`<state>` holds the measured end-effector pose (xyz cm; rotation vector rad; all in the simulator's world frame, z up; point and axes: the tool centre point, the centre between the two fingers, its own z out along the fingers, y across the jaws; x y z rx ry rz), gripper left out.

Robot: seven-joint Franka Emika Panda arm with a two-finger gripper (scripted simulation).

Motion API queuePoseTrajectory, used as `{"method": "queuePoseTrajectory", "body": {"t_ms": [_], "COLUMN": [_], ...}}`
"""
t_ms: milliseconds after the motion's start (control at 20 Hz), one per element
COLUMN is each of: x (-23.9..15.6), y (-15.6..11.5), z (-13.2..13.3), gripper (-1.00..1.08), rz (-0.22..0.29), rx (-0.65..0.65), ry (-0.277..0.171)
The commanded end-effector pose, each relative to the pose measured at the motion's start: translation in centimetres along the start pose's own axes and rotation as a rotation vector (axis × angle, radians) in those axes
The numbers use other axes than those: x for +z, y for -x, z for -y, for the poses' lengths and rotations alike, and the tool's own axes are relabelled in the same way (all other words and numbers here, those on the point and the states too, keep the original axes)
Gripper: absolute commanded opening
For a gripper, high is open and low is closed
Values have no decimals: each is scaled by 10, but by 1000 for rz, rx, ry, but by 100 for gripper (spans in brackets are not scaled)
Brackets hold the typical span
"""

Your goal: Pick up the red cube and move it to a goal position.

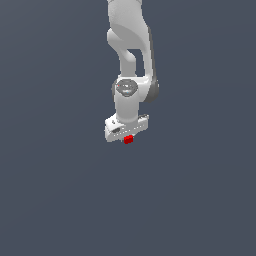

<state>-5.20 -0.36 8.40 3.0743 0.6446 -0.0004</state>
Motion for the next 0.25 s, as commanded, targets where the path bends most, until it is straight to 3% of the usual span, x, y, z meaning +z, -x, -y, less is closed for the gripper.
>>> {"method": "queuePoseTrajectory", "body": {"t_ms": [0, 200], "x": [-6, -9], "y": [1, 1], "z": [5, 7], "gripper": [-100, -100], "rz": [0, 0], "rx": [1, 1], "ry": [0, 0]}}
